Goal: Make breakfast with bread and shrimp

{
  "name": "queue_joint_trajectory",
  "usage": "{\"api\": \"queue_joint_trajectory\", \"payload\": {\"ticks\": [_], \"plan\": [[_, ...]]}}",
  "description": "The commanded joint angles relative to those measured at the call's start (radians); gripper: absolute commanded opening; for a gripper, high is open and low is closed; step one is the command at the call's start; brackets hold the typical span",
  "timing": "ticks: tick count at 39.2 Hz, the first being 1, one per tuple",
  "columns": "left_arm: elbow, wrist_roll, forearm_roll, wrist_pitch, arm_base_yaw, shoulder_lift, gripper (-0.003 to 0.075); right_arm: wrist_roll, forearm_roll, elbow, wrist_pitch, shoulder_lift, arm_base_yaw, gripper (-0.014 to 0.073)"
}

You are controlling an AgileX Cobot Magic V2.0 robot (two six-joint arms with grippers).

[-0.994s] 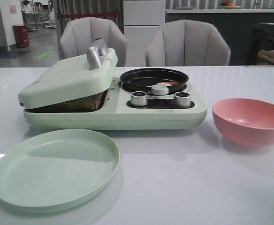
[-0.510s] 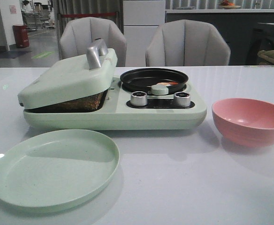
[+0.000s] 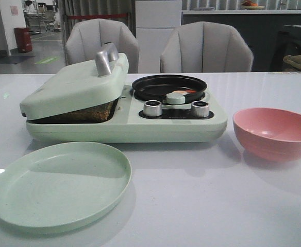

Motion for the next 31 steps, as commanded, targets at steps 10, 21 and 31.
{"api": "queue_joint_trajectory", "payload": {"ticks": [10, 21, 31], "plan": [[0.022, -0.013, -0.008, -0.081, -0.003, -0.017, 0.0134, -0.009, -0.012, -0.008, -0.086, 0.010, -0.001, 0.0153], [0.022, -0.013, -0.008, -0.081, -0.003, -0.017, 0.0134, 0.144, -0.049, 0.075, -0.163, -0.011, -0.133, 0.0153], [0.022, -0.013, -0.008, -0.081, -0.003, -0.017, 0.0134, 0.327, -0.285, 0.141, -0.163, -0.140, -0.223, 0.0153]]}}
